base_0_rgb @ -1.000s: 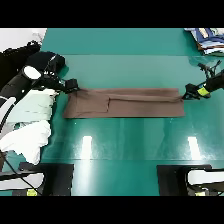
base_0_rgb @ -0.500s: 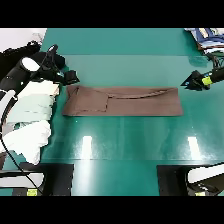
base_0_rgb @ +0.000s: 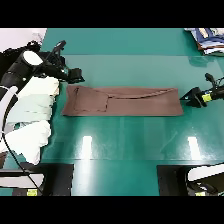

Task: Fold the shirts.

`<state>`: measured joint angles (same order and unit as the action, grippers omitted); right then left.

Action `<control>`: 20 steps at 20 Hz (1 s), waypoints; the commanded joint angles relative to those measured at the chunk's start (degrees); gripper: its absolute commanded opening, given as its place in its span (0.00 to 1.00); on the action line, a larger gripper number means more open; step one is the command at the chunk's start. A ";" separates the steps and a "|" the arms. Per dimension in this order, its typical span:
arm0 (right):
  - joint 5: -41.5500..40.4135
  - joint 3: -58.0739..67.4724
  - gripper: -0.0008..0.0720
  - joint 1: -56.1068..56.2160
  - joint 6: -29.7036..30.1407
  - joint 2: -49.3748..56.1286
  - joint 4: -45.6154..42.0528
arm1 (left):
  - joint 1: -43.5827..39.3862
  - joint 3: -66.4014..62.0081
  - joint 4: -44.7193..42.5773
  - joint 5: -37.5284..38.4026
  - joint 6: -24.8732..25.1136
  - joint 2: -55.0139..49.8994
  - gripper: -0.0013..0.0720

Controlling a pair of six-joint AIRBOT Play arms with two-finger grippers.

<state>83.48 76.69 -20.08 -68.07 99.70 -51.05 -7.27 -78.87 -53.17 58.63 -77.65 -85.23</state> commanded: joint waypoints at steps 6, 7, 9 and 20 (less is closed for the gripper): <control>4.00 1.22 0.61 4.00 3.19 6.86 4.87 | -8.72 -0.37 1.40 -3.78 -1.92 -5.53 0.05; 3.87 1.68 0.50 5.05 3.23 6.91 4.79 | -9.77 -0.35 1.55 -4.76 -2.03 -6.27 0.05; 5.16 3.06 0.06 6.60 4.96 6.86 4.94 | -11.63 -0.46 2.86 -6.51 -2.08 -7.91 0.05; 9.57 18.86 0.03 19.30 -5.27 -11.74 5.07 | -21.70 -15.80 3.52 -5.81 -5.81 -24.20 0.05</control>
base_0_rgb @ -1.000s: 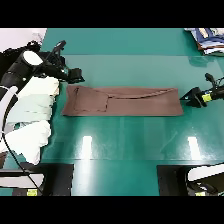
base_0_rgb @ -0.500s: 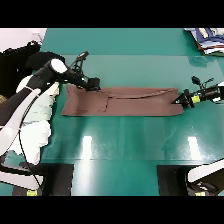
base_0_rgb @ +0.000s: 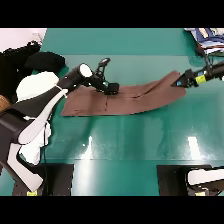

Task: Fold the shirts.

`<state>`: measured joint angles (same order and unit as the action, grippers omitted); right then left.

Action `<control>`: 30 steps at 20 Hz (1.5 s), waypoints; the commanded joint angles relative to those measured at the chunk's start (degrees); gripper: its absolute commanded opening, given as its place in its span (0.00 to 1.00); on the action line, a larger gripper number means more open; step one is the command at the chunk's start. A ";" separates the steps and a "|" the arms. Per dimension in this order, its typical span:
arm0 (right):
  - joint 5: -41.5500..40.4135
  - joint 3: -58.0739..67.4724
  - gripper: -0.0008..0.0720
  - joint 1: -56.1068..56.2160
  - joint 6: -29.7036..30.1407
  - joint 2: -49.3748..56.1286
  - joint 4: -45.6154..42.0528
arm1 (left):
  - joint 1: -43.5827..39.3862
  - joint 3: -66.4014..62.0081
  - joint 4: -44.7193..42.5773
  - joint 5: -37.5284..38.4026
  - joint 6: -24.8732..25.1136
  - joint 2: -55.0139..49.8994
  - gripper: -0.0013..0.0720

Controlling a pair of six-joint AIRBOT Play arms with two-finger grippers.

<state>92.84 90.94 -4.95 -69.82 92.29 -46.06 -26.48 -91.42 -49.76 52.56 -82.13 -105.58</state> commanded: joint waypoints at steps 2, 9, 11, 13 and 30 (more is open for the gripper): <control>0.20 8.68 0.03 8.15 -5.01 -5.60 0.09 | -3.93 -3.85 0.15 0.20 -2.12 -5.53 0.05; -2.84 17.81 0.03 19.69 -6.69 -5.66 0.07 | -4.76 -4.07 -0.81 0.79 -1.95 -6.25 0.05; -4.50 18.10 0.03 22.23 -6.60 -5.68 0.07 | -4.44 -5.25 -0.85 2.16 -1.36 -6.12 0.05; -6.75 17.75 0.03 24.68 -5.29 -5.66 0.04 | -2.99 -8.31 -1.46 5.31 -0.98 -5.66 0.05; -23.71 29.18 0.57 50.10 8.83 21.38 13.84 | 27.63 -20.90 -14.21 19.76 -0.37 15.06 0.05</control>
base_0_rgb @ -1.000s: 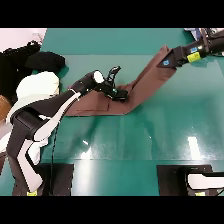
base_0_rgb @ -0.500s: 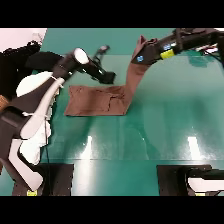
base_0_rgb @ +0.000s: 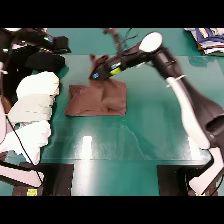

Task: Fold the shirts.

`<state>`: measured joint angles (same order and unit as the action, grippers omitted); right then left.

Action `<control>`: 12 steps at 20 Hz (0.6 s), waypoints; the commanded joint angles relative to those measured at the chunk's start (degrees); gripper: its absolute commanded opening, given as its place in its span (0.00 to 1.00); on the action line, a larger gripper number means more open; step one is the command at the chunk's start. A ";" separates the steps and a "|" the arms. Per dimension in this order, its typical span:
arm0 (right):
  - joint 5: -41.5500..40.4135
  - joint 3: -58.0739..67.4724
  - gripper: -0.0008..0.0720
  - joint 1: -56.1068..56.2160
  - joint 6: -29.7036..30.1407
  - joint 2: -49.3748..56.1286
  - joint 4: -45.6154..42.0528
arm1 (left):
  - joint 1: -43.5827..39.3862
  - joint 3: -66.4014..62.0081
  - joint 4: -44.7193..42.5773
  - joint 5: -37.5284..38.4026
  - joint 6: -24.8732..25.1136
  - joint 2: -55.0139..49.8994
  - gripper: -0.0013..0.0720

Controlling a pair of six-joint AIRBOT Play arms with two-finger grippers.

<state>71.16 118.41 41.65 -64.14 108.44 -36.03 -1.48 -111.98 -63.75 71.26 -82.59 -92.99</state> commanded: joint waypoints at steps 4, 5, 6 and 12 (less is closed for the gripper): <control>2.97 -5.11 0.60 0.55 3.08 1.97 2.69 | 2.71 -0.39 -0.31 2.89 0.11 2.95 0.05; 5.20 -6.56 0.60 -1.38 2.21 0.55 0.39 | 2.71 -0.39 -0.31 3.45 0.11 2.95 0.05; 7.04 -8.76 0.60 -3.80 1.11 -1.25 -2.32 | 2.69 -0.39 -0.31 3.96 0.11 2.95 0.05; 1.77 -31.36 0.61 -20.87 -7.78 -12.81 -10.01 | 2.69 -0.39 -0.28 4.79 0.13 2.93 0.05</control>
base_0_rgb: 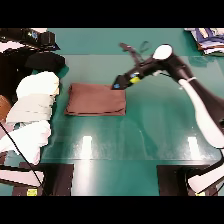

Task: Fold the shirts.

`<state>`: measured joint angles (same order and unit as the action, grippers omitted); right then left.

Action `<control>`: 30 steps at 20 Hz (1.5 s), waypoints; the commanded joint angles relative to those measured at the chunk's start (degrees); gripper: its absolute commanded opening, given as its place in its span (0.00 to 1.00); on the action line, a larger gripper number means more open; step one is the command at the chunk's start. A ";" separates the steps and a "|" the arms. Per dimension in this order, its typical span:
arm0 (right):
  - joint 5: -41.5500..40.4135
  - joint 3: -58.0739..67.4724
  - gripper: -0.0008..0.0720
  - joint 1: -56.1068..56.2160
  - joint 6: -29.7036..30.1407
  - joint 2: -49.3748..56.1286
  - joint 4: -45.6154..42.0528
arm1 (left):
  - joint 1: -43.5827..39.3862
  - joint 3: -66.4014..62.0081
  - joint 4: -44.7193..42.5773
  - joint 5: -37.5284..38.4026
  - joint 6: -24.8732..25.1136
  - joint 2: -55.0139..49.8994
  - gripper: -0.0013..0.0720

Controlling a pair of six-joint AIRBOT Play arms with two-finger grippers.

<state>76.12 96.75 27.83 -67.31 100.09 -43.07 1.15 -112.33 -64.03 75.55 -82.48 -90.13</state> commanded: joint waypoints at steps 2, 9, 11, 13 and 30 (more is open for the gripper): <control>-7.65 -17.11 0.85 -10.67 -5.09 -5.42 0.33 | 0.07 -0.04 0.07 0.50 0.02 0.07 0.05; -11.67 -22.03 0.83 -5.51 -1.53 4.76 18.23 | -0.04 -0.02 0.11 0.35 0.44 0.00 0.05; -11.67 -17.88 0.83 -2.62 -1.38 8.87 20.79 | -0.04 -0.02 0.11 0.42 0.48 0.00 0.05; -11.67 -13.33 0.82 -0.17 -1.40 12.13 20.92 | -0.04 -0.04 0.11 0.50 1.57 0.00 0.05; -19.10 -32.74 0.03 -29.24 4.04 -15.82 20.26 | -7.08 -0.04 4.20 2.40 2.01 1.51 0.05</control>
<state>59.18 72.12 9.37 -64.73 92.92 -22.68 -3.42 -112.36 -60.10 78.43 -80.62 -88.77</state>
